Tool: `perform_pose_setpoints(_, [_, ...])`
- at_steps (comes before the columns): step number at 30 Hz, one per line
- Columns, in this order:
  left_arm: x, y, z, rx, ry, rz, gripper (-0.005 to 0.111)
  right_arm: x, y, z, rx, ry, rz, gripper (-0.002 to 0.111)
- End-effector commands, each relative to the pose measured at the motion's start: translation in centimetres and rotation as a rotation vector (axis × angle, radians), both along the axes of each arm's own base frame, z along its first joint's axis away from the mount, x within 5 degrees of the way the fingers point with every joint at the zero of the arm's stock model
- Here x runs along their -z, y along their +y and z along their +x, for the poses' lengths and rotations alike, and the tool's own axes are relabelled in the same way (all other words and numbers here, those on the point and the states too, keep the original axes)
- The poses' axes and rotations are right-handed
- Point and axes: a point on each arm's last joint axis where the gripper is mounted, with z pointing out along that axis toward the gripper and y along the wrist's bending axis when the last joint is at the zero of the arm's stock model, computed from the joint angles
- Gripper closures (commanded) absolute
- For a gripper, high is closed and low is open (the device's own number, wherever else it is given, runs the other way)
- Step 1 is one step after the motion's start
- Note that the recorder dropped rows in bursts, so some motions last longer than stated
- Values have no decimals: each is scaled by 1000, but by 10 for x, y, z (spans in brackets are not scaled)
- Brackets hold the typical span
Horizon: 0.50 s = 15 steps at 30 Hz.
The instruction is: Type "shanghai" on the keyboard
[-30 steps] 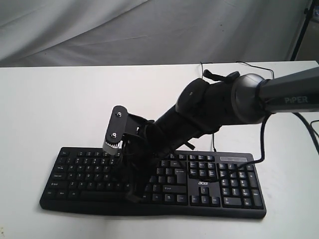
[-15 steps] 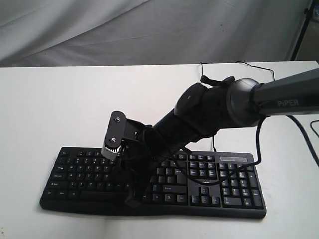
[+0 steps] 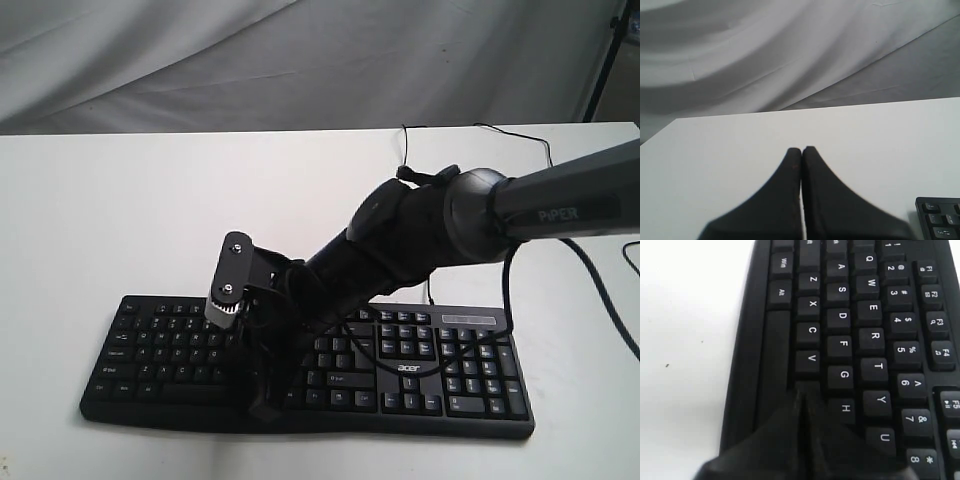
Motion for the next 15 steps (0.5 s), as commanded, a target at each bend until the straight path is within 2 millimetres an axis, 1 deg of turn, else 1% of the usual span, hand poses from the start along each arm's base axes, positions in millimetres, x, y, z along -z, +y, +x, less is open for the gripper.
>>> perform_pose_setpoints(1, [2,0,0,4,4,-4,106,7,-1,1,11,4,5,108])
perform_pose_setpoints(3, [2,0,0,4,4,-4,106,10,-1,2,13,4,7,108])
perform_pose_setpoints(15, [2,0,0,4,4,-4,106,11,-2,2,-1,-9,-11,108])
